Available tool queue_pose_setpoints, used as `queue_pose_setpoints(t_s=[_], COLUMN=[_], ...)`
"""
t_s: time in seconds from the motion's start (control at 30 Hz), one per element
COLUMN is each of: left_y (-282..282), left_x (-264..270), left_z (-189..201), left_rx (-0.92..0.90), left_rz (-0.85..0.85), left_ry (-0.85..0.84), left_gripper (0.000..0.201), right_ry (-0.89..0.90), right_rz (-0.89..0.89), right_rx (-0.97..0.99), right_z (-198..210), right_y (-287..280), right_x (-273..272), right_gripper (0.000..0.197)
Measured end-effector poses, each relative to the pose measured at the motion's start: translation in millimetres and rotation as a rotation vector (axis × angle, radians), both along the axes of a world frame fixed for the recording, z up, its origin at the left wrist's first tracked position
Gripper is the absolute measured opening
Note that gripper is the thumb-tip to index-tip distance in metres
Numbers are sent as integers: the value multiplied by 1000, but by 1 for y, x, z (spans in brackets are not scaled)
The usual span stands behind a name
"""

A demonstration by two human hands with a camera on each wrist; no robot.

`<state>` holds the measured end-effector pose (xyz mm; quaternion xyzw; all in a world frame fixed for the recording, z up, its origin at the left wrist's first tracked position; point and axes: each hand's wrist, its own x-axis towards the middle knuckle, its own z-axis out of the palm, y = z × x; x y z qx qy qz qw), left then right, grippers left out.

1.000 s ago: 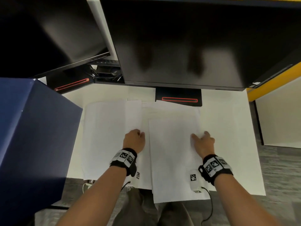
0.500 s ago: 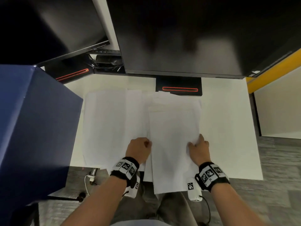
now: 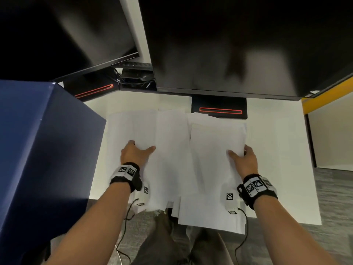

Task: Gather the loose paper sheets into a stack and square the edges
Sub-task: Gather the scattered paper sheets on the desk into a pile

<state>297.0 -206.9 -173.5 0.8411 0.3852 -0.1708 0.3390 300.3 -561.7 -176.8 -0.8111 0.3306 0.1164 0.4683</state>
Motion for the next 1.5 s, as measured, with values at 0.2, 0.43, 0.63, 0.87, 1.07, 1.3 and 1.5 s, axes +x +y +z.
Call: queue_pose_setpoints(t_s=[0.2,0.43,0.63,0.87,1.07,1.3,1.5], left_y=[-75,-39,-75,-83,34,38,-6], left_x=[-8,2,1,-10,-12,-19,-11], left_z=[-4,23,27,13,-3,-2,14], left_rx=[-169,-176,-257,-281,315,150,103], left_rz=[-229,-130,-109,-167,72,244,60], left_ry=[-52,-283,-288,-175,-92,5,11], left_gripper=[62,27,19,34,90,132,110], right_ry=[53,82,-120,53,176,122,113], right_rz=[89,2,16,155,-104,-15,97], right_rx=[16,-116,224,-40,-429,-116,-65], right_z=[0,3,28,1,3,-5,-4], right_y=[22,-14,32,17,-23,-6,22], right_x=[9,-5,-8,-20,-29,-23,-11], right_gripper=[34,51,72,72,90,92,59])
